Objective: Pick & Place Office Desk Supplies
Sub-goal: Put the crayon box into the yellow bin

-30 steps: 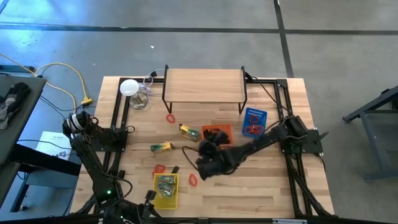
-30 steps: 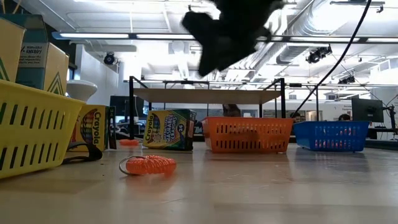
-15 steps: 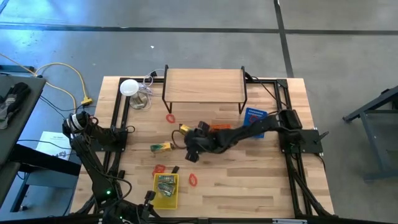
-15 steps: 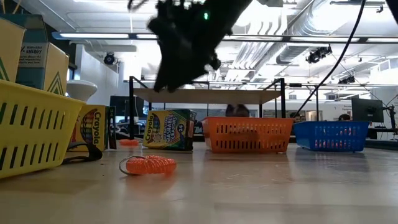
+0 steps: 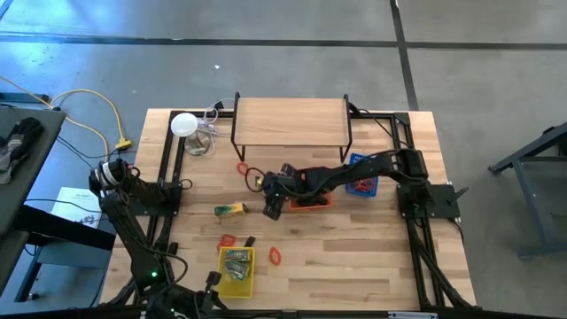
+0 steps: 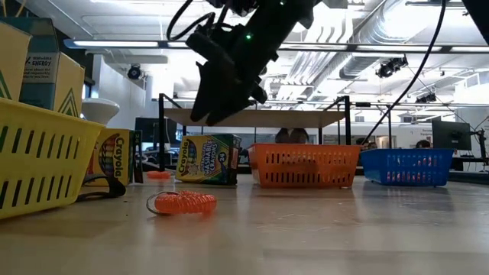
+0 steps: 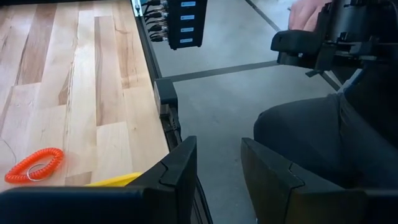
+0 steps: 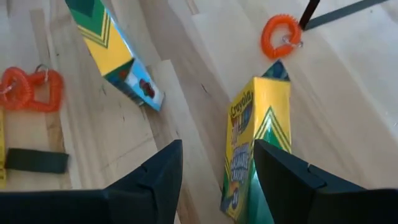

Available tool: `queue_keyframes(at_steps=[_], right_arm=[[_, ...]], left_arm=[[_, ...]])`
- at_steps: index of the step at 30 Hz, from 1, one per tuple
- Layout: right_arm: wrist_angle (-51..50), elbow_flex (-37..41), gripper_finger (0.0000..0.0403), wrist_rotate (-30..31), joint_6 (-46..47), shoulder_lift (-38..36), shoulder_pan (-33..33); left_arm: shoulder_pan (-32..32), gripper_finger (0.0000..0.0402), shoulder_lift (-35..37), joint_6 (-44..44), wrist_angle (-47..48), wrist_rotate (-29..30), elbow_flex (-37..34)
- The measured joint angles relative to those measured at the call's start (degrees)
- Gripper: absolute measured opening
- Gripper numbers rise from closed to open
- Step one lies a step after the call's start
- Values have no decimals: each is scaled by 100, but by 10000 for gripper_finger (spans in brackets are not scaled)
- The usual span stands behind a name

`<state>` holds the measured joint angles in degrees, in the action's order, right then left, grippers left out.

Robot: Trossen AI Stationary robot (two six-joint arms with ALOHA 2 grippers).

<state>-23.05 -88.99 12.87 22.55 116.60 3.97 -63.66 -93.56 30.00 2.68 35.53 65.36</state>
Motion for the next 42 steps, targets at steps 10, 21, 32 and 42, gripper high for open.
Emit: queue_keyframes(at_steps=[10, 21, 32, 42], right_arm=[[22, -9, 185, 99, 15, 376, 4], [290, 2, 185, 43, -179, 385, 79], [598, 4, 185, 61, -540, 352, 237], [328, 7, 185, 1689, -677, 175, 336]], left_arm=[[0, 120, 0, 0, 0, 4, 0], [0, 120, 0, 0, 80, 7, 0], [0, 120, 0, 0, 138, 20, 0], [0, 120, 0, 0, 142, 17, 0]])
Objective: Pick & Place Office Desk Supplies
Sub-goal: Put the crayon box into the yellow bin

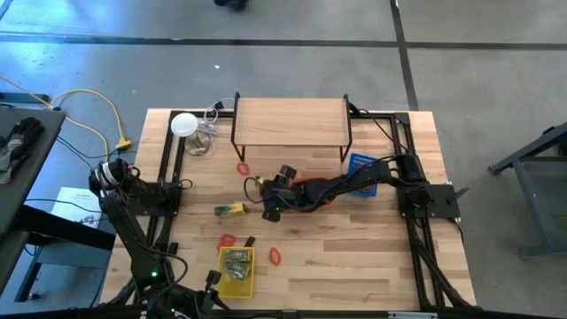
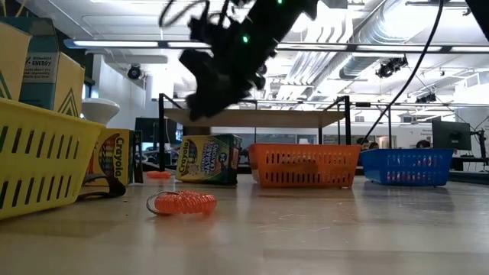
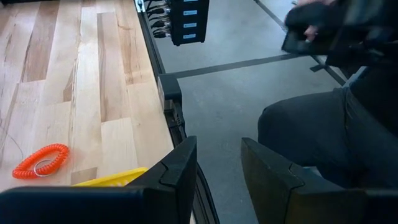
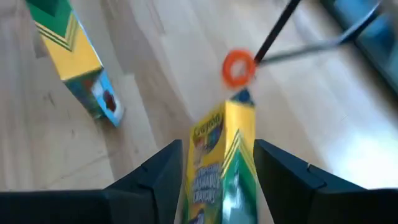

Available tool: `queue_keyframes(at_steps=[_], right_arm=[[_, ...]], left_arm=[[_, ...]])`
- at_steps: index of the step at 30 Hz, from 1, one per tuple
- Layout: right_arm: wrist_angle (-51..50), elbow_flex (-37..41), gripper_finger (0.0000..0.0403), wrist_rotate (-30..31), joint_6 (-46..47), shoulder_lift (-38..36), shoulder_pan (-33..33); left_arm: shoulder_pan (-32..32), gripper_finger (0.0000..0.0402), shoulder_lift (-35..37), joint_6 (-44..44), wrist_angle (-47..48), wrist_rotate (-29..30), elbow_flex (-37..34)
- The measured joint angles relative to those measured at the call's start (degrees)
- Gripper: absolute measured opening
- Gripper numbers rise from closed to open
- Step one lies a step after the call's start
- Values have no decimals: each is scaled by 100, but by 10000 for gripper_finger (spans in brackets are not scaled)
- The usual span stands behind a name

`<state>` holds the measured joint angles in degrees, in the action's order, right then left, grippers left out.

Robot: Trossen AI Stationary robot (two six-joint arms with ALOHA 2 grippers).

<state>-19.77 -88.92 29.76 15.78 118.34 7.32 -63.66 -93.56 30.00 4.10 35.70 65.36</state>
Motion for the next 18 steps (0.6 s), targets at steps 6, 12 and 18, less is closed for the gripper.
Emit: queue_keyframes(at_steps=[6, 12, 18], right_arm=[[-571, -2, 185, -888, 943, 28, -403], [-640, -2, 185, -959, 884, 26, -384], [-605, -6, 185, -1337, 997, 129, -454]], left_arm=[[0, 120, 0, 27, 3, -2, 0], [0, 120, 0, 31, 7, -7, 0], [0, 120, 0, 45, 28, -18, 0]])
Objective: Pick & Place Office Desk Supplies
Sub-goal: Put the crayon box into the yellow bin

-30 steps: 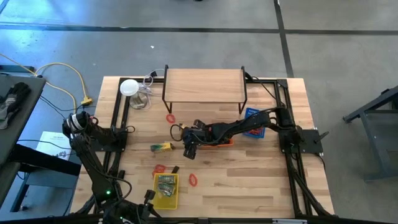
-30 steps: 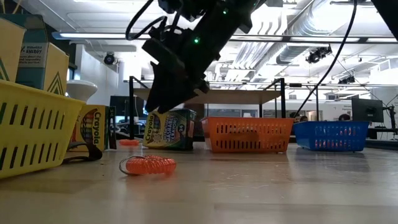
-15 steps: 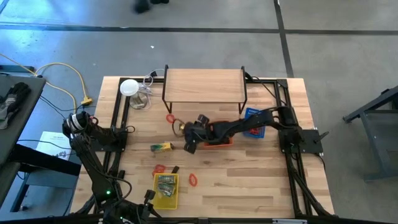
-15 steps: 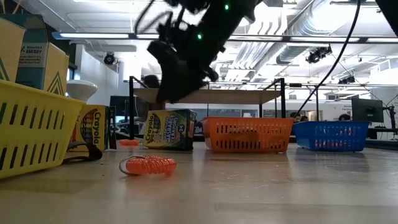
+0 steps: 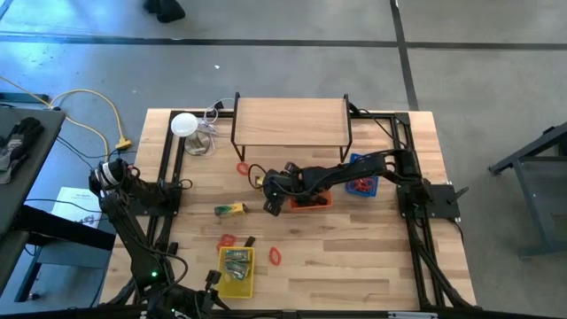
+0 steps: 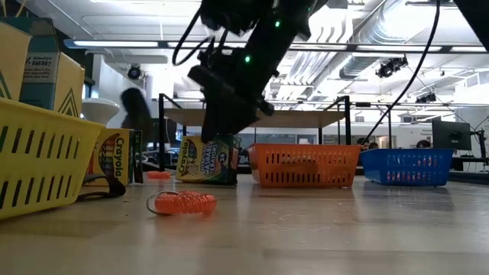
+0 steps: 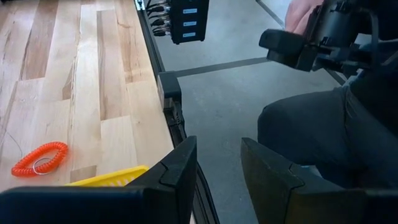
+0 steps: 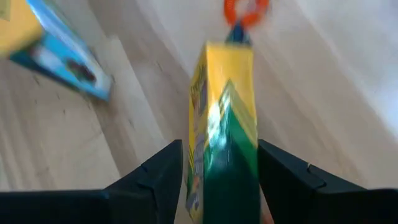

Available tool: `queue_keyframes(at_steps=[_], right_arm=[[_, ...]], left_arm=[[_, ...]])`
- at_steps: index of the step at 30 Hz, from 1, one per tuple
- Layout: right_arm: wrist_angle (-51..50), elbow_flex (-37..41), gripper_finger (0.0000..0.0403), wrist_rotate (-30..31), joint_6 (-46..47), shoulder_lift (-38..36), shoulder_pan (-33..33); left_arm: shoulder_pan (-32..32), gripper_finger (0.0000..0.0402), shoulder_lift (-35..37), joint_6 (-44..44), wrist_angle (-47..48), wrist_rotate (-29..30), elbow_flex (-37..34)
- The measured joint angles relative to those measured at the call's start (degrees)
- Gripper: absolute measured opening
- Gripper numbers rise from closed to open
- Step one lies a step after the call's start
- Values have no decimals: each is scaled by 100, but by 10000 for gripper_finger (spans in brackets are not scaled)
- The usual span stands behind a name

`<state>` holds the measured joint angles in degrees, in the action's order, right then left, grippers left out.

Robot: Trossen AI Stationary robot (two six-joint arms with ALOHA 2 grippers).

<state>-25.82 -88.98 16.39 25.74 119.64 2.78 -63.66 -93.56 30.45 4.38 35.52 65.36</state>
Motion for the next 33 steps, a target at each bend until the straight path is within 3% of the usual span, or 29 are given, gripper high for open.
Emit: queue_keyframes(at_steps=[7, 18, 26, 33], right_arm=[[-123, 8, 162, -202, -68, 184, 16], [98, 1, 24, -75, -497, 103, 151], [332, -3, 29, 1204, -498, -397, 883], [1325, -4, 21, 2376, -857, -811, 2221]], left_arm=[[0, 120, 0, 1, -8, 3, -2], [0, 120, 0, 1, 51, 5, -2], [50, 120, 0, 682, 114, 168, -3], [140, 120, 0, 860, 118, 590, -7]])
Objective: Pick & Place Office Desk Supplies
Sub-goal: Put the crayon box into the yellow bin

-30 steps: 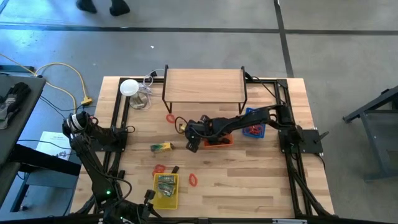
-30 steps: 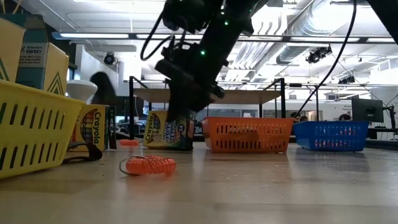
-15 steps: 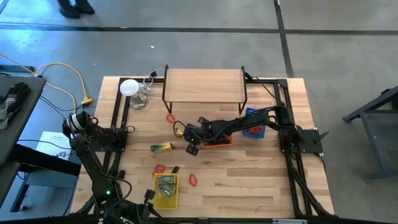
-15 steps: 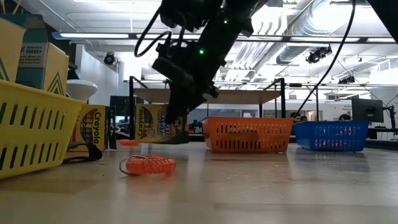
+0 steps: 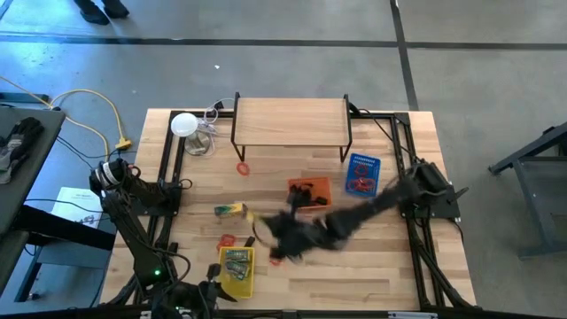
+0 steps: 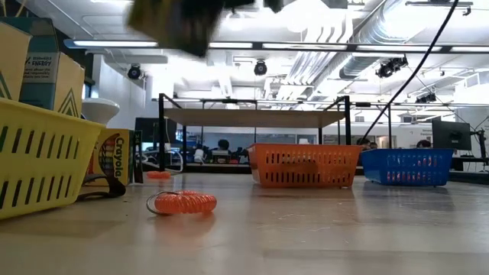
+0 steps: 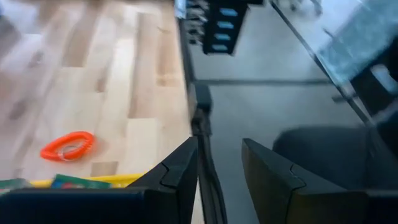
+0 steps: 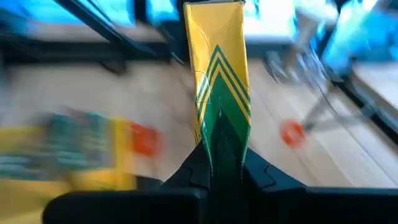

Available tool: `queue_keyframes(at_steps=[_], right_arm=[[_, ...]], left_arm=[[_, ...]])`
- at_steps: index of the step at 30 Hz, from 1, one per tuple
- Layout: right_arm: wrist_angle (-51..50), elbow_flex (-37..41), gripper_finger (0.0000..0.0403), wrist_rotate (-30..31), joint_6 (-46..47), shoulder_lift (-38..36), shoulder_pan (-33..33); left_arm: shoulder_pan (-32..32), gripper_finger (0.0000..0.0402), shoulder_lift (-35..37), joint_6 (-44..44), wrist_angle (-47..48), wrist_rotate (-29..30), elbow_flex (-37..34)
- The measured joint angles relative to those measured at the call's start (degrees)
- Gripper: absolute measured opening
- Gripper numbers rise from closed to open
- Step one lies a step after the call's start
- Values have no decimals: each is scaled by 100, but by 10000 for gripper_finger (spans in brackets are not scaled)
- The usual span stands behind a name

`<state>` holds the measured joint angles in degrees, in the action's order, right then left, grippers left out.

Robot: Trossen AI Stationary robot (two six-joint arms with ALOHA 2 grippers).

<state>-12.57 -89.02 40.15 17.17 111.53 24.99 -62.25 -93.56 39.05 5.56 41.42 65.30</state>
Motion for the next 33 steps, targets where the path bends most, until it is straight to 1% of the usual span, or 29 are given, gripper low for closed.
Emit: queue_keyframes(at_steps=[3, 6, 10, 12, 15, 17, 19, 22, 26, 29, 33], right_arm=[[733, 10, 26, 442, -482, 30, 648], [1641, -3, 25, 600, -976, 62, 1165], [2403, 12, 22, 537, -1427, 142, 1640], [2843, 0, 23, 354, -1438, 196, 1753], [3128, 5, 23, 214, -1599, 227, 1933], [3259, 5, 23, -34, -1580, 258, 1947], [3425, 5, 23, -95, -1612, 315, 1936], [3467, 6, 24, -302, -1707, 341, 1880], [3454, -3, 24, -312, -1491, 406, 1792], [3455, -6, 24, -497, -1339, 455, 1746], [3467, -6, 24, -525, -1288, 485, 1722]], left_arm=[[8, 120, 0, 276, 2, 350, 0], [50, 120, 0, 287, -14, 383, 0], [170, 120, 0, 218, -331, 359, 0], [243, 120, 0, -68, -473, 355, 0], [370, 120, 0, -663, -816, 349, 0], [463, 120, 0, -991, -1087, 352, 0], [540, 120, 0, -1341, -1455, 341, 0], [663, 120, 2, -1910, -1889, 167, 2], [705, 120, -1, -2645, -2317, -170, -7], [699, 120, -11, -2787, -2442, -193, -9], [690, 120, -13, -2832, -2460, -126, -9]])
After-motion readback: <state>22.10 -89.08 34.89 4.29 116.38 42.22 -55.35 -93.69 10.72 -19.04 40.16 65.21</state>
